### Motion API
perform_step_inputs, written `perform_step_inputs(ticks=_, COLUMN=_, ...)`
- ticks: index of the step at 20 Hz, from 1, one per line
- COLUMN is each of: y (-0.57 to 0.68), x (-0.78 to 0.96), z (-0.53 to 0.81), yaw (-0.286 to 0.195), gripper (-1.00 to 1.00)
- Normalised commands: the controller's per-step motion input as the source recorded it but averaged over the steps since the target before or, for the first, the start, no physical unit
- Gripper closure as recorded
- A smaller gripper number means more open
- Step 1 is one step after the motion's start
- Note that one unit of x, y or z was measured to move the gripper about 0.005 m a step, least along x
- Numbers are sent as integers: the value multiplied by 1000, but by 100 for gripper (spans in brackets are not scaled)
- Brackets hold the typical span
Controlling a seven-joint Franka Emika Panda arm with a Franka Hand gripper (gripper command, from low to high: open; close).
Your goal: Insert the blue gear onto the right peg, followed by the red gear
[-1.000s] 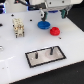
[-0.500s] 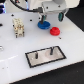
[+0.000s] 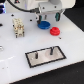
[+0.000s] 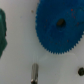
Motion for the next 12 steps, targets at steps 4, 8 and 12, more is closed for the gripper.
perform_step_inputs(ticks=4, y=-29, x=-213, z=-463, yaw=0, gripper=-100)
perform_step_inputs(ticks=8, y=0, x=-180, z=-283, yaw=0, gripper=100)
perform_step_inputs(ticks=12, y=-8, x=-227, z=-243, yaw=0, gripper=100)
